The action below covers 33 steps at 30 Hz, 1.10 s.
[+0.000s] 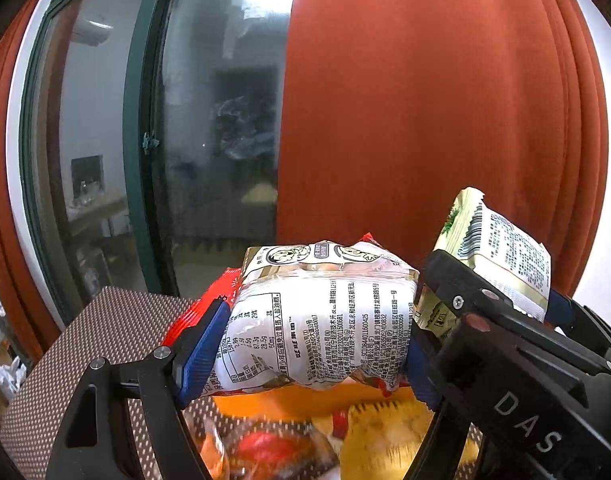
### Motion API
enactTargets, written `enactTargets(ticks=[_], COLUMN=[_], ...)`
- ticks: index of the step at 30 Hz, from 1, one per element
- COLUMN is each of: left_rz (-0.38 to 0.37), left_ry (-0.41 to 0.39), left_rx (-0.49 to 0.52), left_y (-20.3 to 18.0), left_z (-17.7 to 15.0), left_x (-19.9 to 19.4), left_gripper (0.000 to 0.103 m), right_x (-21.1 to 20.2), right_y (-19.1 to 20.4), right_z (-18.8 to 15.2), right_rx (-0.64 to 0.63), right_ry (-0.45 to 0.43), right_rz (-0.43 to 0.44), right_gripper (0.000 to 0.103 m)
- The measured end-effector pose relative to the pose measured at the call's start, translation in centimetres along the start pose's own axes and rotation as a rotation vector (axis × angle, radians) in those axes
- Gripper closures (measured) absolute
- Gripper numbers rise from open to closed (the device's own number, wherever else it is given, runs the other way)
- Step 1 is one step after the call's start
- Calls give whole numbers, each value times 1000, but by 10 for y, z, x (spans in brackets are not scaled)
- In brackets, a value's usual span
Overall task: Organize snacks
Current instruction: 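Lift both held packets and carry them over the orange box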
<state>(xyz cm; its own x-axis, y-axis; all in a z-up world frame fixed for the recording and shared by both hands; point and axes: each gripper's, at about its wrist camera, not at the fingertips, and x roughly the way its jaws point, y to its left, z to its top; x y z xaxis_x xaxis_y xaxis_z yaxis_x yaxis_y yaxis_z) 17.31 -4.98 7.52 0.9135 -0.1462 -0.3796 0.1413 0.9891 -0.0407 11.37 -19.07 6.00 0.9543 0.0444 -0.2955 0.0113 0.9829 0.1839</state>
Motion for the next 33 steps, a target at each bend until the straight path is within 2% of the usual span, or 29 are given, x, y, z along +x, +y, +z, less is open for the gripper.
enactTargets(ticks=[3,8,15,18,21,22,23,26,31,33], left_rz=[5,8,26,25,50,57,62,92,66,83], left_ry=[1,43,118,179,244,266,284,337,444,475], left_rx=[3,-6,-7,-26,-31,-31,-29,-26,-36,-35], left_y=[3,6,16,19,13,12,12,12,12,12], left_z=[11,17,8,0,-11,-13,-15,-23,-36,-39], left_x=[33,91,153,185,210,219,227,248,276,285], left_gripper=[22,22,22,22,22,22,22,21,19,19], right_x=[21,67,122,150,169,176,181,193,218,227], right_y=[-5,-10,-24,-31,-33,-35,-36,-43,-55,-52], right_z=[7,16,7,2,-7,-11,-13,-17,-26,-25], right_rx=[21,37,104,106,82,82,87,107,125,126], right_ry=[-22,-2,48,110,140,151,166,196,263,282], right_rz=[0,-20,-45,-41,-77,-80,-82,-85,-108,-109], right_gripper=[20,20,20,20,20,21,26,26,26,26])
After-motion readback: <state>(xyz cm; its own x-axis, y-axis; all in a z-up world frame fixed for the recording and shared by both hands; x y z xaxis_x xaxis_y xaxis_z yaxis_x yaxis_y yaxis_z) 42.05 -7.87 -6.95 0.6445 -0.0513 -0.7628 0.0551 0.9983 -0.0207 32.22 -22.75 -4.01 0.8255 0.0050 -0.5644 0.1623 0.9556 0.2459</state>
